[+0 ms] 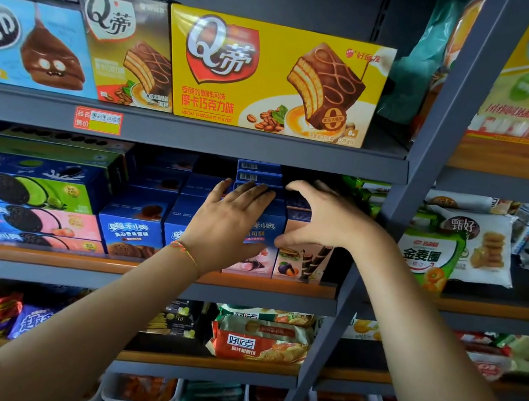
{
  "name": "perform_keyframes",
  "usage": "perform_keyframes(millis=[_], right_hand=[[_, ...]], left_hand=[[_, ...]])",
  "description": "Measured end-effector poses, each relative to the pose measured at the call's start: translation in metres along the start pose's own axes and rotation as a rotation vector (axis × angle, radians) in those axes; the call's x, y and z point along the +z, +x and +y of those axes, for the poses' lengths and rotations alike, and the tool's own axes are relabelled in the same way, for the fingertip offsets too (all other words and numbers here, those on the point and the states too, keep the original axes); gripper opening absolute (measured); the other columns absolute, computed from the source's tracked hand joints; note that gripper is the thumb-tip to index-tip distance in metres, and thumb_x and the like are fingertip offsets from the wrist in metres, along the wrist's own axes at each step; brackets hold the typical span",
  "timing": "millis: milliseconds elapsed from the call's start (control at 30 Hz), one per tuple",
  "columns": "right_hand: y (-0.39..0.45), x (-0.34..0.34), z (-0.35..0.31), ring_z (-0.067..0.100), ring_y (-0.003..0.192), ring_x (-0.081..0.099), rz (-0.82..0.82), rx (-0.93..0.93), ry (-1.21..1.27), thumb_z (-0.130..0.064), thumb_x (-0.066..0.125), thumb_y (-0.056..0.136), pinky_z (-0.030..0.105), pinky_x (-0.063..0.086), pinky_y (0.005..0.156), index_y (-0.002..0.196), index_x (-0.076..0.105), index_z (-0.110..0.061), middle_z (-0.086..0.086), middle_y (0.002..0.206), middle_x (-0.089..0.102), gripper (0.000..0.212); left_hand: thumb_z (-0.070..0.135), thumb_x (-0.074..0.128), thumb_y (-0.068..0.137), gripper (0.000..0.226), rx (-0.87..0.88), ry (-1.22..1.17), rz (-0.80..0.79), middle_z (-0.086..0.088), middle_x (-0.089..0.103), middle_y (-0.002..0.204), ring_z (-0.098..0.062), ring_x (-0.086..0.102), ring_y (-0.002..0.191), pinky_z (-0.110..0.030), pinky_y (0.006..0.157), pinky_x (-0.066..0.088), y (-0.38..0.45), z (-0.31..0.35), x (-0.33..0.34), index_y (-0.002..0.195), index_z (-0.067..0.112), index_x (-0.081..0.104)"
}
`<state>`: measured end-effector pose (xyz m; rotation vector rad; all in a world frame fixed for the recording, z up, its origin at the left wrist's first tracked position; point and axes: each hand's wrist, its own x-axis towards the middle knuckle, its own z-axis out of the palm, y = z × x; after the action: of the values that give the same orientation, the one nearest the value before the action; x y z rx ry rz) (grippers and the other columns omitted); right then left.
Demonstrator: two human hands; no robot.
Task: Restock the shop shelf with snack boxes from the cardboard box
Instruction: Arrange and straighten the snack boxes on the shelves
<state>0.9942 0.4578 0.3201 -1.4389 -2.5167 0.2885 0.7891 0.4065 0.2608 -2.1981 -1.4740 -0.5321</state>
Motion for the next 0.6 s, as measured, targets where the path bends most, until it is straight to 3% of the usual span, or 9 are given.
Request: perform_keyframes(millis=[133, 200, 300, 367, 467, 600], right_hand=[[-0.015, -0.007, -0.012, 0.023, 0.137, 0.035, 0.125, -0.024, -0.019, -0.075, 0.073, 0.063, 0.043, 0.038, 0.108, 0.146, 0.032, -0.037, -0.005, 0.152, 0.036, 0.100], [-0.024, -0.004, -0.023, 0.022, 0.139, 0.034, 0.240, -0.043, -0.011, -0.073, 0.065, 0.074, 0.043, 0.035, 0.111, 0.147, 0.037, -0.030, -0.003, 0.152, 0.038, 0.089], [-0.035, 0.019, -0.049, 0.021, 0.124, 0.048, 0.573, -0.221, 0.052, -0.048, 0.058, 0.093, 0.041, 0.041, 0.105, 0.126, 0.061, -0.014, 0.003, 0.131, 0.059, 0.048], [-0.039, 0.045, -0.073, 0.022, 0.095, 0.061, 0.758, -0.352, 0.124, -0.029, 0.054, 0.097, 0.041, 0.051, 0.083, 0.098, 0.068, -0.007, 0.004, 0.098, 0.069, 0.026], [-0.039, 0.085, -0.111, 0.007, 0.063, 0.056, 0.706, -0.397, 0.275, -0.024, 0.052, 0.099, 0.029, 0.045, 0.053, 0.082, 0.064, -0.011, -0.007, 0.071, 0.062, 0.025], [-0.021, 0.147, -0.174, 0.010, 0.051, 0.048, 0.472, -0.402, 0.407, -0.030, 0.051, 0.097, 0.038, 0.040, 0.048, 0.079, 0.062, -0.017, -0.008, 0.061, 0.054, 0.025]], left_hand=[[0.048, 0.070, 0.083, 0.080, 0.004, -0.075, 0.048, -0.012, 0.046, 0.151, -0.030, 0.041, 0.142, -0.052, 0.119, 0.024, -0.003, -0.005, -0.007, 0.147, 0.010, 0.043], [0.047, 0.061, 0.088, 0.067, -0.021, -0.182, 0.150, -0.010, 0.052, 0.146, -0.029, 0.045, 0.138, -0.048, 0.116, 0.031, -0.011, -0.008, -0.019, 0.144, 0.010, 0.049], [0.033, 0.054, 0.093, 0.037, -0.129, -0.351, 0.392, -0.007, 0.069, 0.115, -0.024, 0.063, 0.107, -0.039, 0.091, 0.052, -0.037, -0.013, -0.039, 0.118, 0.009, 0.068], [0.028, 0.053, 0.093, 0.025, -0.240, -0.420, 0.435, -0.001, 0.070, 0.090, -0.019, 0.064, 0.079, -0.039, 0.068, 0.055, -0.057, -0.021, -0.047, 0.097, 0.011, 0.072], [0.032, 0.052, 0.090, 0.026, -0.370, -0.530, 0.341, 0.003, 0.068, 0.073, -0.017, 0.062, 0.062, -0.039, 0.057, 0.052, -0.084, -0.042, -0.053, 0.088, 0.015, 0.071], [0.040, 0.050, 0.086, 0.028, -0.578, -0.623, 0.245, 0.001, 0.065, 0.063, -0.020, 0.060, 0.057, -0.040, 0.055, 0.049, -0.147, -0.084, -0.060, 0.083, 0.021, 0.071]])
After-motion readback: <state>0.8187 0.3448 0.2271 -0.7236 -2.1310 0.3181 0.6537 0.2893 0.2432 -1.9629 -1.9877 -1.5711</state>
